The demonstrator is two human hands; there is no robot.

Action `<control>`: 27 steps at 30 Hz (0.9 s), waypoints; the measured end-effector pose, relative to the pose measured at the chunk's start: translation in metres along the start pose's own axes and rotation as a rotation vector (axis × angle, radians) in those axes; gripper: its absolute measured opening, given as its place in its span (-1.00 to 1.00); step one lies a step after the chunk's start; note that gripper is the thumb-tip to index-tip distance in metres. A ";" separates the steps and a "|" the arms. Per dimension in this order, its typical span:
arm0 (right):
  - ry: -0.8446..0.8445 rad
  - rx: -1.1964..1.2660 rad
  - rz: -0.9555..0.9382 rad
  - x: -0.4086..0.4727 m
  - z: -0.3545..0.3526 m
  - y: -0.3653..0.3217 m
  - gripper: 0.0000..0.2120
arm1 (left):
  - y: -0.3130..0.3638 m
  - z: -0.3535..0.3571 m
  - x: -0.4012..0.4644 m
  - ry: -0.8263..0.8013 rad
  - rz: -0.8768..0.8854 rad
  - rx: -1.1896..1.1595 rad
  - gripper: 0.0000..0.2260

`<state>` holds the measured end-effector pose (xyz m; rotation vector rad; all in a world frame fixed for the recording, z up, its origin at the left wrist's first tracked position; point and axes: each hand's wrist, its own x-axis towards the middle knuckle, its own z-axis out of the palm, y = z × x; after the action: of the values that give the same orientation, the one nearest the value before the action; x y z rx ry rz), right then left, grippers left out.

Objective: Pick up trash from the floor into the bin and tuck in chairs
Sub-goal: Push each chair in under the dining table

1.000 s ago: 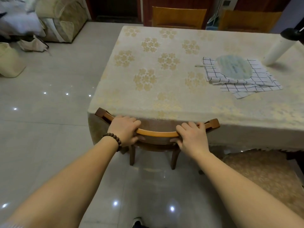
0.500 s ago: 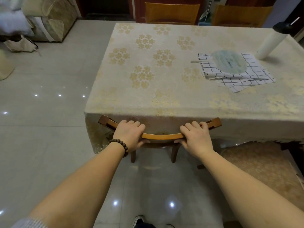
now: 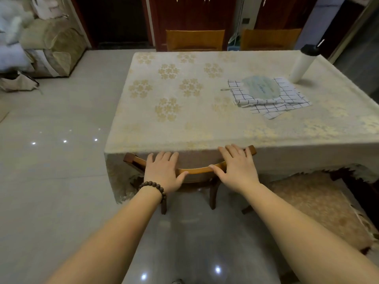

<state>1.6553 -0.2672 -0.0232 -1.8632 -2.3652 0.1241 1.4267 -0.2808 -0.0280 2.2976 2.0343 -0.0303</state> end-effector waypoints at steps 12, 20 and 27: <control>0.121 0.163 0.427 -0.141 0.009 0.039 -0.33 | 0.122 0.019 -0.045 0.038 0.210 -0.152 -0.40; 0.197 0.186 0.786 -0.276 -0.003 0.110 -0.46 | 0.223 0.032 -0.069 -0.058 0.484 -0.188 -0.41; 0.273 0.120 1.046 -0.387 -0.029 0.169 -0.49 | 0.344 0.028 -0.111 -0.093 0.688 -0.200 -0.44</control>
<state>1.9113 -0.6038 -0.0380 -2.6106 -1.0015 0.0895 1.7556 -0.4341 -0.0345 2.6540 1.0606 0.0970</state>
